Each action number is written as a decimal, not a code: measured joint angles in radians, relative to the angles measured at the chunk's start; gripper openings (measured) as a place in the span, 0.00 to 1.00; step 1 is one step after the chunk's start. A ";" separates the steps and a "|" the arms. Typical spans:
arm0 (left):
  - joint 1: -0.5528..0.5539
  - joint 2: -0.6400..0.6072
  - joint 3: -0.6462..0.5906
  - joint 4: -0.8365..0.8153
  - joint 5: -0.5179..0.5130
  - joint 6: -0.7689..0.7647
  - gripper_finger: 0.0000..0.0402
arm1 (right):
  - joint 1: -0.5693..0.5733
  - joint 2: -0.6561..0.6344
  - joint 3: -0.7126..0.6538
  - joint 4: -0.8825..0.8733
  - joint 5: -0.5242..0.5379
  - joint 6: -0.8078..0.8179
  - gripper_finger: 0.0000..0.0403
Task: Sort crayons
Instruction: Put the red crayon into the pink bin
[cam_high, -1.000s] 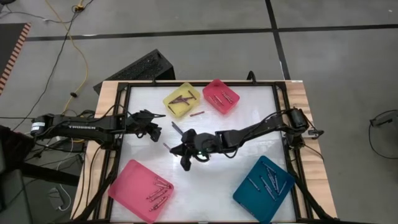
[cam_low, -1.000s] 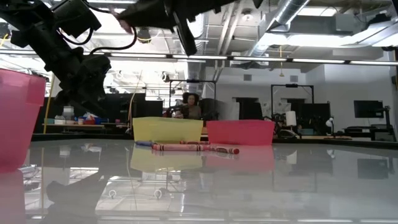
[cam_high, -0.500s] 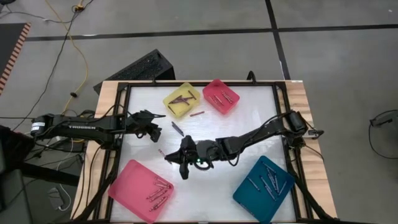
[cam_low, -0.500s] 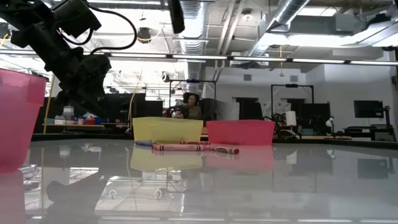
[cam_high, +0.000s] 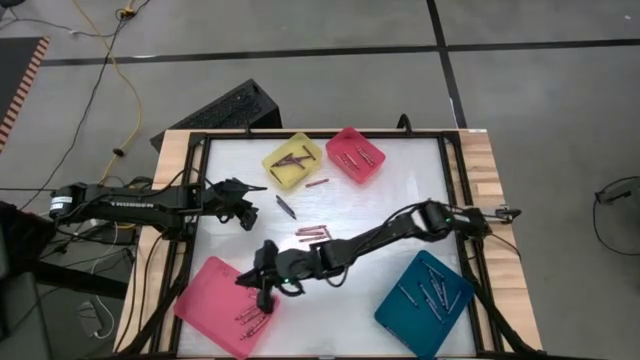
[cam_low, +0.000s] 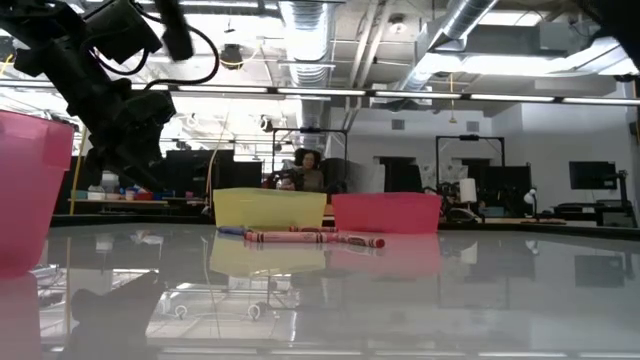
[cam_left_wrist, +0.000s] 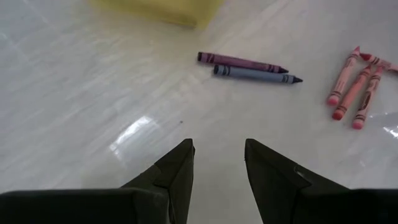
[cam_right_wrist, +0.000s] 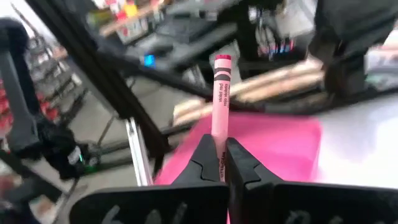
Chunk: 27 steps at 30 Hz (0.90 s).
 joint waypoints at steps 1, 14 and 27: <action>0.000 0.000 0.000 0.002 0.000 0.000 0.33 | 0.000 0.025 0.024 -0.009 -0.011 0.001 0.00; 0.000 0.000 0.000 -0.002 0.000 0.000 0.33 | 0.016 0.135 0.106 -0.129 -0.098 0.011 0.00; 0.000 0.000 0.000 0.010 -0.001 -0.001 0.33 | 0.025 0.137 0.104 -0.252 -0.098 0.009 0.05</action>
